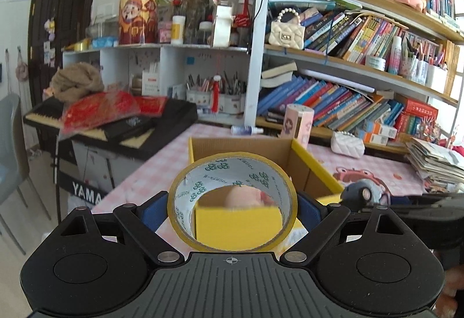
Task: Organize objects
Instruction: 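Carry the tape roll and toy car in both tools toward the yellow box, then lower the tape roll into the box with the left tool while the right tool lowers the car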
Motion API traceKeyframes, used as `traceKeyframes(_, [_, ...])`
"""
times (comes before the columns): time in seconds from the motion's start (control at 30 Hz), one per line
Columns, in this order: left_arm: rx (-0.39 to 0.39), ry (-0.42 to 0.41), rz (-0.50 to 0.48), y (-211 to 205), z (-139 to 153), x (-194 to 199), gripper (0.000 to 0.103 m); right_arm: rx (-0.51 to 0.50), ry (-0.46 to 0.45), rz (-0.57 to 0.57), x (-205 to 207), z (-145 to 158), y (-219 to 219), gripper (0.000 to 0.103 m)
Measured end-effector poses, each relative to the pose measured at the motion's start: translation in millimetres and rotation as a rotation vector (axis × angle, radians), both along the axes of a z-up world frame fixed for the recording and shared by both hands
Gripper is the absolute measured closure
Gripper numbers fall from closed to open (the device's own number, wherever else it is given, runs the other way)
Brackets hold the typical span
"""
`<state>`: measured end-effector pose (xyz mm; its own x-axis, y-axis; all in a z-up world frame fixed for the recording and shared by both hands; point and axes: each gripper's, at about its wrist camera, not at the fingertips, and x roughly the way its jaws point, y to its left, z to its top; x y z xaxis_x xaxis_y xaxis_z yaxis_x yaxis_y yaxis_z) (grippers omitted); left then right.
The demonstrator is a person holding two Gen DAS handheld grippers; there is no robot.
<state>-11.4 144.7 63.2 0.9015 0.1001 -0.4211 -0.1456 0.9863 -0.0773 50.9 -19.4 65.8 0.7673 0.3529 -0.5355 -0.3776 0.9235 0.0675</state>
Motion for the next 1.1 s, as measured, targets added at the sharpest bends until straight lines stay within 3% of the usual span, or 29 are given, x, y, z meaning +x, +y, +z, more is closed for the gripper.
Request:
traceKeyframes(0.5, [0.045,0.045,0.030,-12,-13,99,0.012,0.000,-0.036,0.049,116,14,14,0.059])
traceKeyframes(1.1, [0.149,0.251,0.051,-33,-53,182,0.012,-0.061,0.016,0.219,204,0,54,0.059])
